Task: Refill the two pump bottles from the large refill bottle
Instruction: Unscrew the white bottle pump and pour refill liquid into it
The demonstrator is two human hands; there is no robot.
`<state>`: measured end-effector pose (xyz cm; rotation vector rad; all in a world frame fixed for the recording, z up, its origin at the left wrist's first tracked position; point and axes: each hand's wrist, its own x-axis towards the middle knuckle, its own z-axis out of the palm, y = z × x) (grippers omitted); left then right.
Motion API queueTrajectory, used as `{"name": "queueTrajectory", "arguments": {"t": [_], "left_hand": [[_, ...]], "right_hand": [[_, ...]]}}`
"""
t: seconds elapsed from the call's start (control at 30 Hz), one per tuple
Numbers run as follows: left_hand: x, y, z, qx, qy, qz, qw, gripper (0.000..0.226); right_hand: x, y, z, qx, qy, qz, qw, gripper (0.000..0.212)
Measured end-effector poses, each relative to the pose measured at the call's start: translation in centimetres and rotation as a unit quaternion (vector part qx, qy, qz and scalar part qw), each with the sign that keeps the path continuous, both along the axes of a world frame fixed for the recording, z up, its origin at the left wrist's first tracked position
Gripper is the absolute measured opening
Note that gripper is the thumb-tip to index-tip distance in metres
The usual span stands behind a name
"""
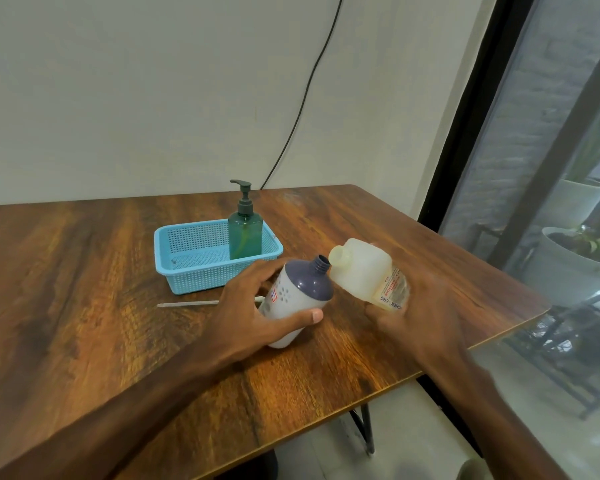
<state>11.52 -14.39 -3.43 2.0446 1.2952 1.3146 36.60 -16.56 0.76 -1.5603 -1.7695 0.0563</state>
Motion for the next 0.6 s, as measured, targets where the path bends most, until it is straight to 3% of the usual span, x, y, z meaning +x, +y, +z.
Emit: {"name": "queueTrajectory", "arguments": {"t": [0.6], "left_hand": [[-0.04,-0.02,0.14,0.026,0.002,0.005,1.000,0.067]], "right_hand": [[0.41,0.43,-0.12,0.015,-0.016,-0.009,1.000,0.066]]}}
